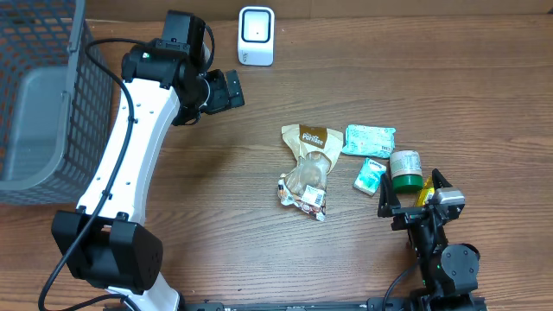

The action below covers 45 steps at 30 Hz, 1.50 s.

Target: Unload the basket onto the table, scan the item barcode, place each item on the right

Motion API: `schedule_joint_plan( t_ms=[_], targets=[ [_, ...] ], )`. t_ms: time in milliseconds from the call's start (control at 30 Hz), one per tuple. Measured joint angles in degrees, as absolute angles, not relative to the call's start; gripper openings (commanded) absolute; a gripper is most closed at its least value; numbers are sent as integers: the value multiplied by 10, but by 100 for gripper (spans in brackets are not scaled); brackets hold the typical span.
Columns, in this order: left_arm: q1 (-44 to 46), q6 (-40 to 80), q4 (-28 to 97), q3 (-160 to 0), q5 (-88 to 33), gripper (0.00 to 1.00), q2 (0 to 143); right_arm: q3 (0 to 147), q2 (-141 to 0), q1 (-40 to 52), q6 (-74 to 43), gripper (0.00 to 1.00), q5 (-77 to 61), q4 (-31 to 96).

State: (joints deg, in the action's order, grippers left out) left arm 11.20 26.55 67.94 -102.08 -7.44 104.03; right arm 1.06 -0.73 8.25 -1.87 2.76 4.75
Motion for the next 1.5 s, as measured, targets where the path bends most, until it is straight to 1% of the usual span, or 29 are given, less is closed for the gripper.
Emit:
schedule_joint_plan(
  t_ms=[1500],
  targets=[
    [112, 265, 677, -1011, -74, 99, 1040, 11, -7, 82, -19, 100, 28, 47]
  ],
)
